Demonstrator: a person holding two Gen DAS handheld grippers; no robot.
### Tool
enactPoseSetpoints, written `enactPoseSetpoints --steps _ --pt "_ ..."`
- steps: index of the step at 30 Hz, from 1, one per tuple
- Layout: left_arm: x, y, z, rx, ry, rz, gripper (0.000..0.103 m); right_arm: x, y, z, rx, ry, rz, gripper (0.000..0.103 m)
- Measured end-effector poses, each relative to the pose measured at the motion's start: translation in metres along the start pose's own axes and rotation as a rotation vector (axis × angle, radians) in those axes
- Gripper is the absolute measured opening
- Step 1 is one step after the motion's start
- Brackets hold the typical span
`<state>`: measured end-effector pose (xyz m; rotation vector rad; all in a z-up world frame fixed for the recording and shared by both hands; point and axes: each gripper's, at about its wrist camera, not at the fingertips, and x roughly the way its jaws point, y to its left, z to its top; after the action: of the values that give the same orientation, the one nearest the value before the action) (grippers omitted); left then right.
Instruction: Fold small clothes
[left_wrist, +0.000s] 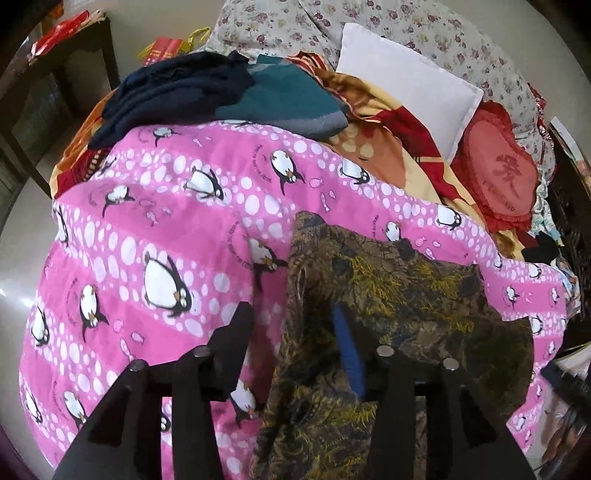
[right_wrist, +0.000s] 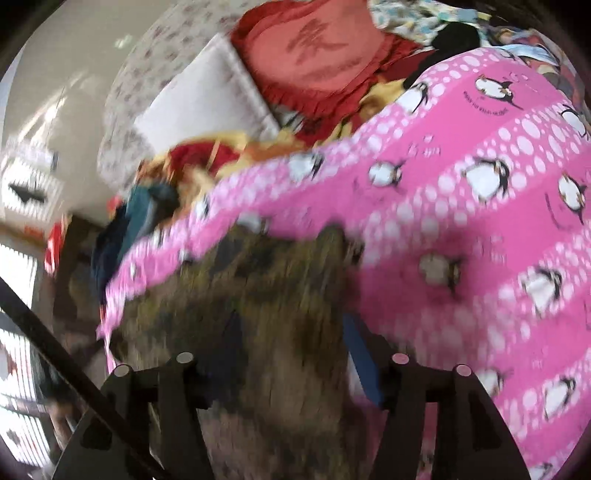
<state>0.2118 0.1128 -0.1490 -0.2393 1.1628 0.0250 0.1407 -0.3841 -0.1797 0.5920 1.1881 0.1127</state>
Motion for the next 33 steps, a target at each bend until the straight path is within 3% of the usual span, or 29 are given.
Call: enactPoseSetpoints --steps 4,6,8,12,16,19,22,23,25,29,32,33 --pt "0.011 -0.006 -0.016 0.009 0.042 -0.012 0.055 0.026 0.002 -0.026 -0.038 0.091 -0.069 0.061" --pt "0.021 -0.012 -0.026 0.031 0.072 0.0 0.055 0.033 -0.002 -0.032 -0.024 0.109 -0.065 0.009" --pt "0.031 -0.016 -0.035 0.065 0.095 0.031 0.055 0.027 -0.001 -0.035 -0.047 0.085 -0.079 0.009" --pt "0.049 -0.011 -0.047 0.067 0.16 0.056 0.055 0.033 -0.003 -0.037 -0.121 0.111 -0.198 0.009" --pt "0.037 -0.005 -0.046 0.056 0.148 0.069 0.054 0.027 -0.01 -0.035 -0.071 0.135 -0.167 0.01" --pt "0.022 -0.001 -0.039 0.038 0.124 0.046 0.054 0.004 -0.008 -0.028 -0.027 0.105 -0.173 0.019" --pt "0.007 -0.003 -0.031 0.026 0.074 0.01 0.054 -0.011 0.01 -0.021 -0.055 0.047 -0.089 0.025" --pt "0.006 -0.005 -0.029 0.026 0.063 -0.001 0.054 -0.011 0.018 -0.02 -0.07 0.039 -0.067 0.034" --pt "0.009 -0.014 -0.026 0.035 0.052 -0.006 0.055 0.0 0.038 -0.015 -0.102 0.034 0.002 0.038" --pt "0.033 -0.033 -0.02 0.058 0.065 0.01 0.055 0.038 0.071 -0.01 -0.163 0.037 0.03 0.038" --pt "0.055 -0.038 -0.021 0.083 0.083 0.061 0.055 0.075 0.087 -0.013 -0.194 0.068 -0.013 0.037" --pt "0.059 -0.039 -0.022 0.091 0.076 0.071 0.061 0.083 0.088 -0.015 -0.2 0.073 -0.038 0.038"
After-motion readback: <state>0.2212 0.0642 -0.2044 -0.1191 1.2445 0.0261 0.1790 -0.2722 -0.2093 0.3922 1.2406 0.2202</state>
